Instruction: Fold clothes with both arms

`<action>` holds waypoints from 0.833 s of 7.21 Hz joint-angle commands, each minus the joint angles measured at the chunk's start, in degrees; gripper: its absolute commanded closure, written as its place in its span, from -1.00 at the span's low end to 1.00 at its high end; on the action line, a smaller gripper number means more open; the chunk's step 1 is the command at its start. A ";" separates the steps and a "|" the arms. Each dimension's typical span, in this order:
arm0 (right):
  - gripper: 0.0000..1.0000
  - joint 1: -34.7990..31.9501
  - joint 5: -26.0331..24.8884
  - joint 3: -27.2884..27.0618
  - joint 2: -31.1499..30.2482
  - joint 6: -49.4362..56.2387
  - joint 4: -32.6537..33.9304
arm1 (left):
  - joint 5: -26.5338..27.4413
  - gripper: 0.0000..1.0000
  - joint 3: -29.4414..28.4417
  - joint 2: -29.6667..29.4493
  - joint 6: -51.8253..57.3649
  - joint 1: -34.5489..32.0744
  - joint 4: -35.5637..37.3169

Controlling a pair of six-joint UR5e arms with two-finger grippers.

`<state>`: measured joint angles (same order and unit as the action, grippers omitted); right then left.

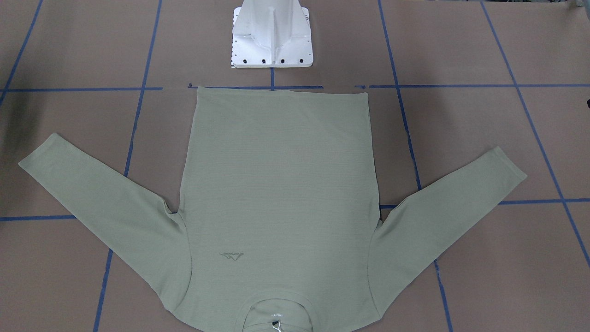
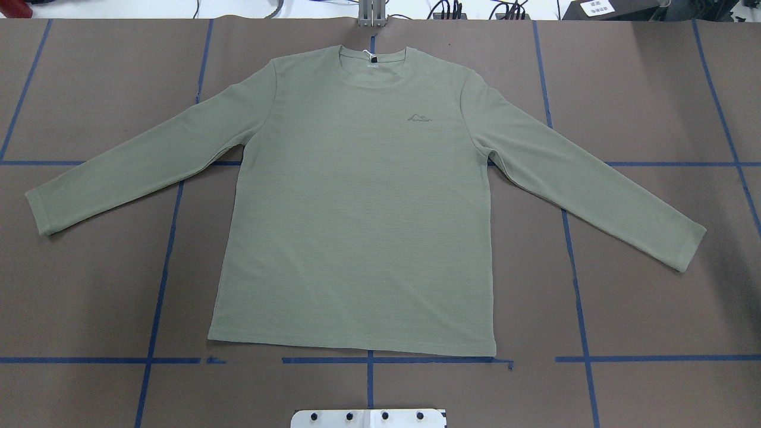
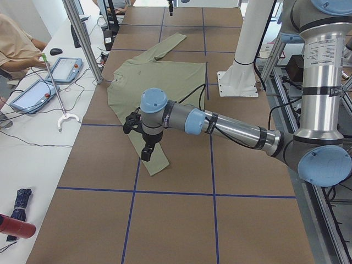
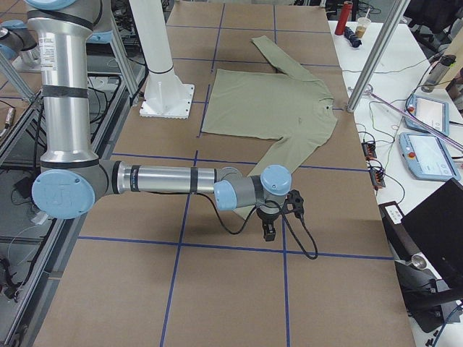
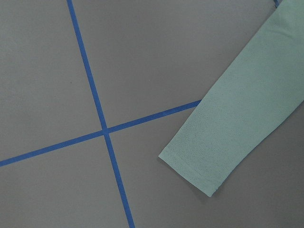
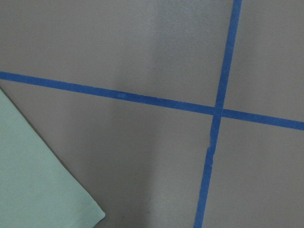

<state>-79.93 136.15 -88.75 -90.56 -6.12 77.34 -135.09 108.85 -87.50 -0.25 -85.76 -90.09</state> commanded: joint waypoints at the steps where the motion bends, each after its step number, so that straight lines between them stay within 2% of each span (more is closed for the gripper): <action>1: -1.00 4.32 1.14 -0.11 -2.67 -11.73 -9.32 | -0.09 -1.00 1.09 0.04 -4.32 0.06 -1.22; 2: -1.00 8.17 0.35 0.68 -4.87 -25.04 -21.76 | -0.17 -1.00 1.53 0.22 -4.32 0.15 -1.32; 3: -0.99 10.74 0.35 2.17 -5.24 -35.35 -30.15 | -0.17 -1.00 1.63 0.13 -4.40 0.15 -1.66; 4: -0.99 11.37 0.43 5.49 -5.42 -37.28 -34.50 | -0.17 -1.00 1.63 -0.39 -4.40 0.24 -1.84; 6: -0.93 11.47 -0.96 7.54 -5.33 -38.53 -35.86 | -0.17 -1.00 4.07 0.13 -4.67 0.24 -2.02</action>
<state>-68.77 136.15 -82.55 -95.83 -43.18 43.13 -135.26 111.44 -87.69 -4.74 -85.54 -92.08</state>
